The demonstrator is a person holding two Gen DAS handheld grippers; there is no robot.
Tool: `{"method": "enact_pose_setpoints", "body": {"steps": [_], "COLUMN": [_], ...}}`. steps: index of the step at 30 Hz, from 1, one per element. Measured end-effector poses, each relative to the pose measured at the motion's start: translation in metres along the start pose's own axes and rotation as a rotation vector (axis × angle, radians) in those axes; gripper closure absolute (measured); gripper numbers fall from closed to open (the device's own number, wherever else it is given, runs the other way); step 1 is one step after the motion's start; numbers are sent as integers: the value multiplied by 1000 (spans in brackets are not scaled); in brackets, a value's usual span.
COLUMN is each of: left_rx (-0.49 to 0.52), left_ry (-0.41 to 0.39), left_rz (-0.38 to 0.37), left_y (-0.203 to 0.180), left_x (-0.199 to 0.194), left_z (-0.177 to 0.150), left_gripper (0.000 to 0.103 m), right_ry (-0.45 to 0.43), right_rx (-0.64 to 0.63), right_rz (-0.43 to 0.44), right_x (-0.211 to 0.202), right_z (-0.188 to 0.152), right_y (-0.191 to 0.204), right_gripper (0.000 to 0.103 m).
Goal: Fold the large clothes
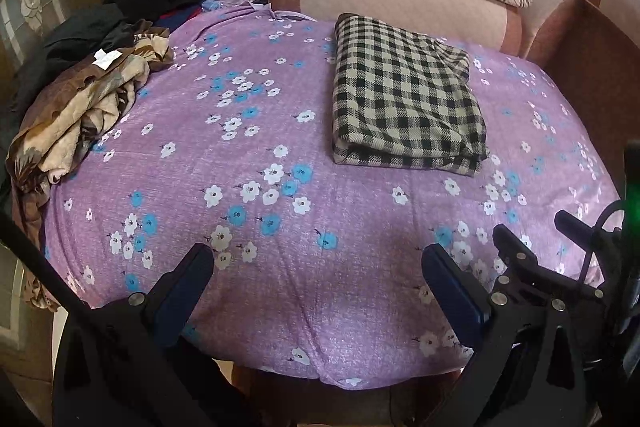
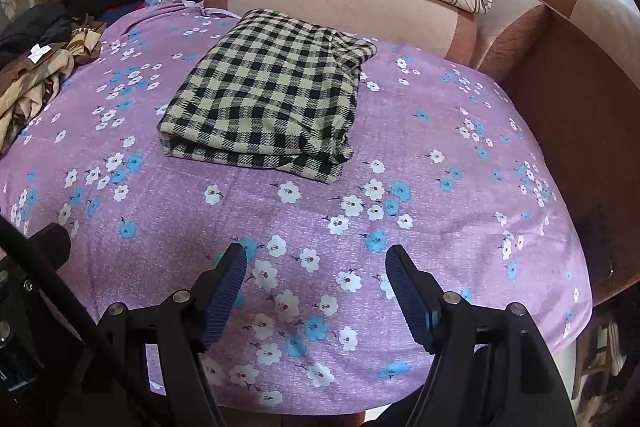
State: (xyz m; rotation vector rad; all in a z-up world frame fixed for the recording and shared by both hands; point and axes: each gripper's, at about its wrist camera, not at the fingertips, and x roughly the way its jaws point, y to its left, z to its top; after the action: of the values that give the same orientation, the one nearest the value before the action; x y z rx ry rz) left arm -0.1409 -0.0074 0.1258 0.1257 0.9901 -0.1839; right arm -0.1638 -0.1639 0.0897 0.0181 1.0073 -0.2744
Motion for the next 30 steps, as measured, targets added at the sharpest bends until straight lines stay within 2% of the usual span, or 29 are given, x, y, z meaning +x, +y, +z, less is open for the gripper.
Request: {"method": "enact_pose_setpoints", "body": {"steps": [15,30], "left_rx": [-4,93], "left_ry": [24,76], "left_rz": [-11,-59], "left_y": [1,-29], "left_x": [2,7], "left_z": [-5,-19], "left_gripper": [0,0], "right_ry": [4,17], "right_rx": [-15,58], "right_rz": [-21,-36], "right_x": [-3,-3], "right_z": [-3,-6], "right_y": [1,-25], "right_gripper": [26,25]}}
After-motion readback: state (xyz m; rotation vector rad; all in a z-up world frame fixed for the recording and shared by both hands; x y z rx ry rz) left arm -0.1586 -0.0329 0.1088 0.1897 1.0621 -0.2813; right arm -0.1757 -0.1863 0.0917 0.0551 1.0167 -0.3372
